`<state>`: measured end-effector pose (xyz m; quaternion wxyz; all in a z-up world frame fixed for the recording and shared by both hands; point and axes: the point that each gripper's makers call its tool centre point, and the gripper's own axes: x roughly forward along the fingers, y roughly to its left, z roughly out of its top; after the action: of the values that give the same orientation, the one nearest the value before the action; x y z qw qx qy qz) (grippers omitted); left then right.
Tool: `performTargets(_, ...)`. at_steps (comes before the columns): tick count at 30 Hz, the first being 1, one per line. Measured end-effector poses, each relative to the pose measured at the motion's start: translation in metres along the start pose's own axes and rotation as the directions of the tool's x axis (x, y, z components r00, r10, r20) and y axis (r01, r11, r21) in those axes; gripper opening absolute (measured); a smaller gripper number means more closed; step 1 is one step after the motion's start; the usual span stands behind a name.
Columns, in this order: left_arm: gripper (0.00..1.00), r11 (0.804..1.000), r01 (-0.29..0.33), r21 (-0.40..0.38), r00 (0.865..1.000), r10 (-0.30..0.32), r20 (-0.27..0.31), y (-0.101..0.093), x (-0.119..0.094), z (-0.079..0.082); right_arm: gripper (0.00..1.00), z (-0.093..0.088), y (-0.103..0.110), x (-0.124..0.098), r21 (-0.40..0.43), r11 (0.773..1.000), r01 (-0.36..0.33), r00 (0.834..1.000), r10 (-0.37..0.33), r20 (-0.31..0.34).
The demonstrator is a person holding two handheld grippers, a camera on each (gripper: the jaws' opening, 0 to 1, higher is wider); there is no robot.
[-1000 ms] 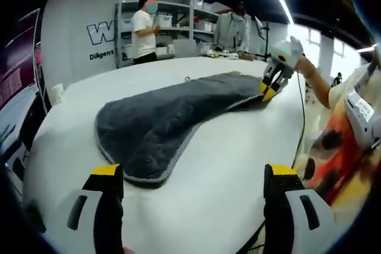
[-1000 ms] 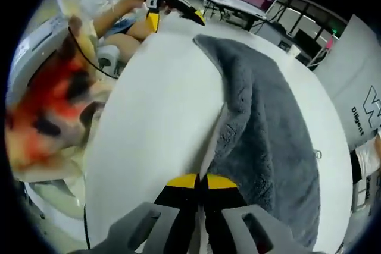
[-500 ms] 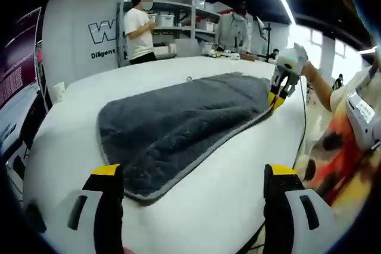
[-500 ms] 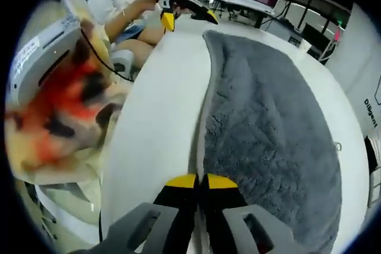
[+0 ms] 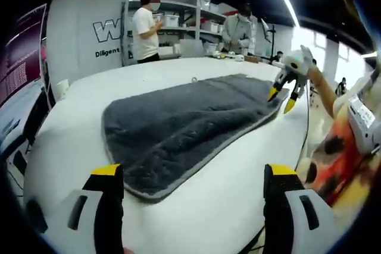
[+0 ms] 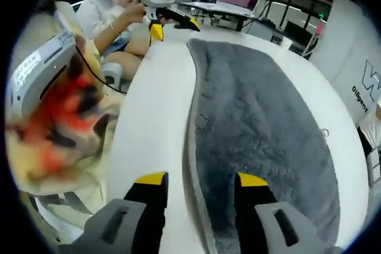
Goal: Open the folded towel by lifting each exposed corner and separating the folded layers until the towel lies flat within the target outline without major curled edges
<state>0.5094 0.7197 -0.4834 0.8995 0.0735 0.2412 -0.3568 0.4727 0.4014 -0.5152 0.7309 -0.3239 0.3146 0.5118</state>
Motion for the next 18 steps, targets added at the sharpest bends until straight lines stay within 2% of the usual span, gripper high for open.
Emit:
performTargets(2,0.97,1.000,-0.013,-0.017,1.000,0.013,0.006,0.005,0.000,0.002,0.62,-0.004,-0.010,-0.008,0.049,0.997,0.063,0.998,-0.064,0.020)
performTargets(5,0.97,0.999,-0.020,-0.041,1.000,0.021,0.008,0.010,0.002,0.001,0.74,-0.008,-0.016,-0.014,0.097,0.991,0.093,0.995,-0.097,0.038)
performTargets(9,0.97,0.997,-0.037,-0.061,0.999,0.037,0.008,0.015,0.003,-0.001,0.97,-0.017,-0.032,-0.026,0.233,0.960,0.158,0.978,-0.184,0.096)
performTargets(13,0.97,0.996,-0.060,-0.064,0.998,0.060,-0.001,0.021,0.004,-0.004,0.99,-0.025,-0.044,-0.040,0.308,0.929,0.205,0.957,-0.256,0.134)
performTargets(18,0.95,0.991,-0.107,-0.080,0.994,0.107,-0.007,0.036,0.004,-0.010,0.99,-0.032,-0.048,-0.054,0.360,0.904,0.231,0.936,-0.308,0.172)
